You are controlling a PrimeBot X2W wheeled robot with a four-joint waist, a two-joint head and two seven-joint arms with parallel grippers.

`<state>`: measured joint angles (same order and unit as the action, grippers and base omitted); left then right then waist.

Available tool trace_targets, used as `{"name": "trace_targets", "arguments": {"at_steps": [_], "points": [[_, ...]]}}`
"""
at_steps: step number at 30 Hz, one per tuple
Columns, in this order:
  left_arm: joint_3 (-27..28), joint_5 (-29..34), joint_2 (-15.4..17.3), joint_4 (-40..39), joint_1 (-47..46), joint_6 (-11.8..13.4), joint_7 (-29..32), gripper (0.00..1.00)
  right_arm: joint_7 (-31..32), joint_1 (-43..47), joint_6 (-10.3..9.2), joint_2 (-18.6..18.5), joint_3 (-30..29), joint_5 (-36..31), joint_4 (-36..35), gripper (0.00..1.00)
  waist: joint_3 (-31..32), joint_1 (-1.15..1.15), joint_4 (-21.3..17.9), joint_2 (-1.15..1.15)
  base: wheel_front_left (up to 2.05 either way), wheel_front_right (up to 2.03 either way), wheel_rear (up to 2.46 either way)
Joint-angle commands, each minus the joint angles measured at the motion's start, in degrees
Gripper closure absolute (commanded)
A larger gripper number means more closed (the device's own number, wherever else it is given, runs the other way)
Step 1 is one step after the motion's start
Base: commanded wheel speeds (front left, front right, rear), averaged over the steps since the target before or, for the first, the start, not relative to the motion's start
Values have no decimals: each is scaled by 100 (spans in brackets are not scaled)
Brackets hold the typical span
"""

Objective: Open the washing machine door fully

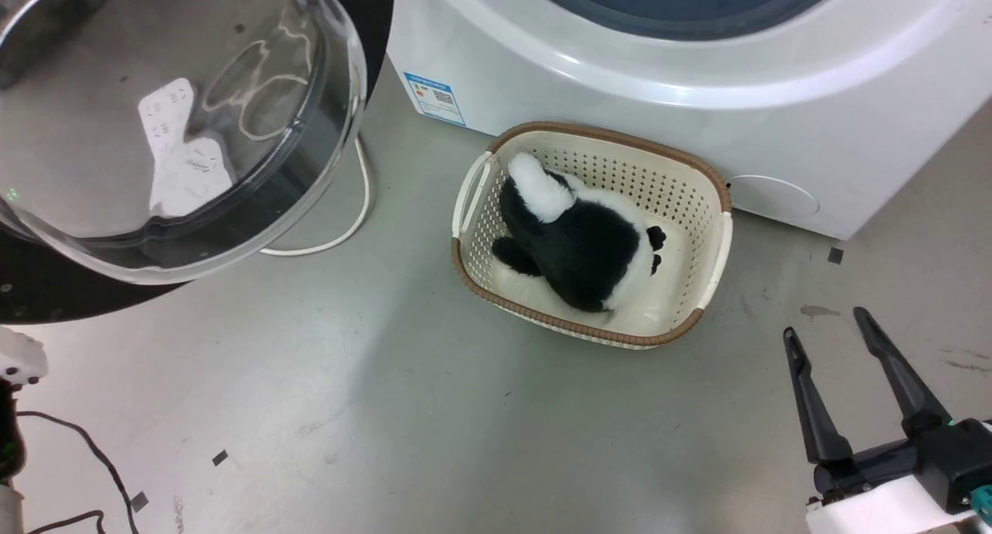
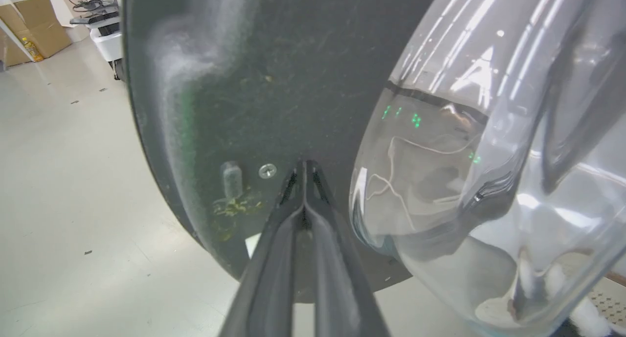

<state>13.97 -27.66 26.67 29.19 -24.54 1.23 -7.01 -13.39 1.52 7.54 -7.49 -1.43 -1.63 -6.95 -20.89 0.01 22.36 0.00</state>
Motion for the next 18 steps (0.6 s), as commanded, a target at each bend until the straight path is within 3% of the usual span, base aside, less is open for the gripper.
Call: {"name": "trace_targets", "arguments": {"at_steps": [1, 9, 18], "points": [[19, 21, 88, 217, -152, -60, -218, 100, -2, -100, -5, -2, 2, -18, -37, 0, 20, -1, -30, 0, 0, 0, 0], [-263, 407, 74, 355, -152, -222, -726, 100, -74, -80, -5, 139, -57, 1, 104, 0, 420, -1, -86, 0, 0, 0, 0], [-637, 888, -514, -1234, 640, -190, -796, 100, -155, -117, -5, 413, -501, -110, 208, 0, 1256, -1, -384, 0, 0, 0, 0]]}}
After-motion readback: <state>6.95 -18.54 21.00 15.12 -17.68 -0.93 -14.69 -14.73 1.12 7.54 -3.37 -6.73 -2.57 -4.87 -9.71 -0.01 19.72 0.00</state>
